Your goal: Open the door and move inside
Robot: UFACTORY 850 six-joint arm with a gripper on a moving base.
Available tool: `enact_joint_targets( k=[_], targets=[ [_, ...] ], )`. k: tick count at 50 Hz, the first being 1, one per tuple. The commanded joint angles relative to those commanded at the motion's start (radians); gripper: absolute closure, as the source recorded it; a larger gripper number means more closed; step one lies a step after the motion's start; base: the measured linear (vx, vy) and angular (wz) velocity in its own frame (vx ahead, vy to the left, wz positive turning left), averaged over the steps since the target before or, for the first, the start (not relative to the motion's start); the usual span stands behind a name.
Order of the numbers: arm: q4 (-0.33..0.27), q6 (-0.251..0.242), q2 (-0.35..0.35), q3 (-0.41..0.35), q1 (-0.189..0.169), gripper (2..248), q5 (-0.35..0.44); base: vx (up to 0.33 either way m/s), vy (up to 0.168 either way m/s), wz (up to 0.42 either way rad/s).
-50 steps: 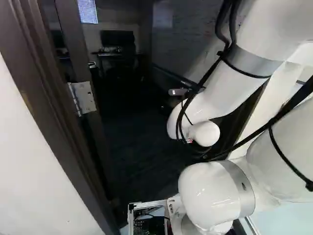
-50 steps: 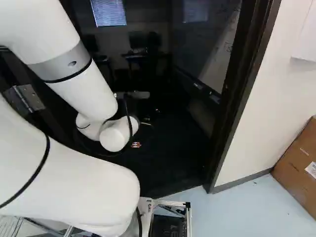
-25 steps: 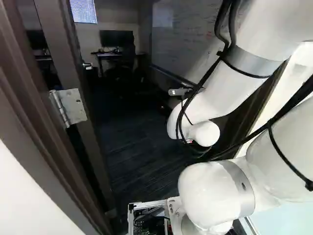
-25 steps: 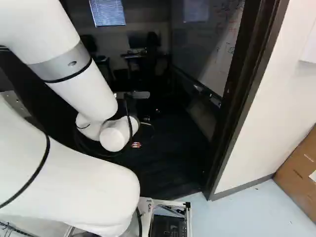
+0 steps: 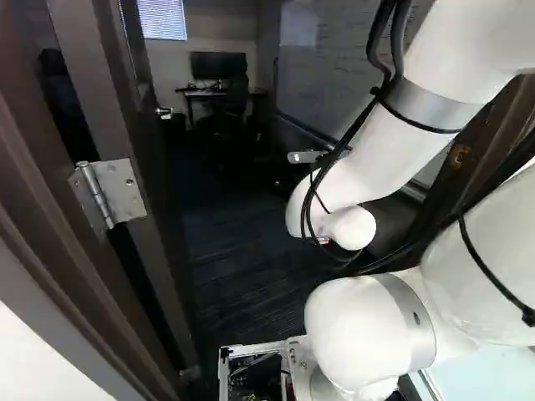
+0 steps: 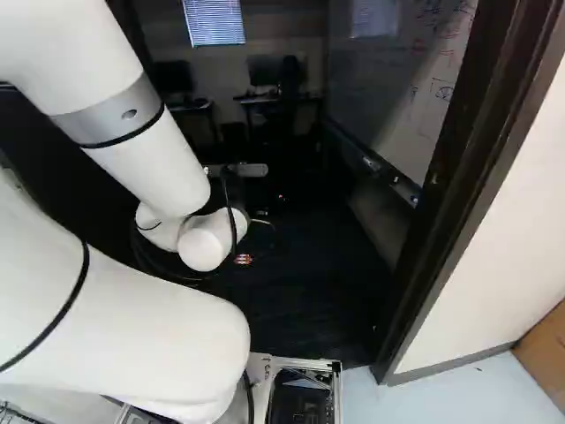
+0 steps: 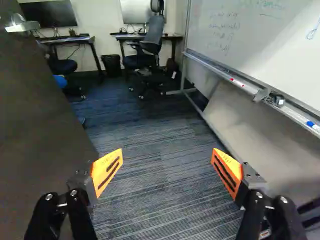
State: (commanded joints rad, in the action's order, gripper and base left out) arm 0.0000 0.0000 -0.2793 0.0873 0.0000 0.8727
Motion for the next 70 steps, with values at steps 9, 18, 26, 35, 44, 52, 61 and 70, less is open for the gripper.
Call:
enact_joint_targets(
  k=[9, 18, 26, 35, 44, 52, 61, 70],
  targets=[
    [0.000, 0.000, 0.000, 0.000, 0.000, 3, 0.000, 0.118, -0.001, 0.194],
    [0.000, 0.000, 0.000, 0.000, 0.000, 3, 0.000, 0.125, -0.004, 0.202],
    [0.000, 0.000, 0.000, 0.000, 0.000, 3, 0.000, 0.128, -0.001, 0.203],
    [0.000, 0.000, 0.000, 0.000, 0.000, 3, 0.000, 0.128, -0.003, 0.204],
    [0.000, 0.000, 0.000, 0.000, 0.000, 3, 0.000, 0.132, -0.001, 0.208],
    [0.000, 0.000, 0.000, 0.000, 0.000, 3, 0.000, 0.136, -0.001, 0.211],
    [0.000, 0.000, 0.000, 0.000, 0.000, 3, 0.000, 0.089, 0.000, 0.150],
    [0.000, 0.000, 0.000, 0.000, 0.000, 3, 0.000, 0.055, -0.007, 0.054]
  ],
)
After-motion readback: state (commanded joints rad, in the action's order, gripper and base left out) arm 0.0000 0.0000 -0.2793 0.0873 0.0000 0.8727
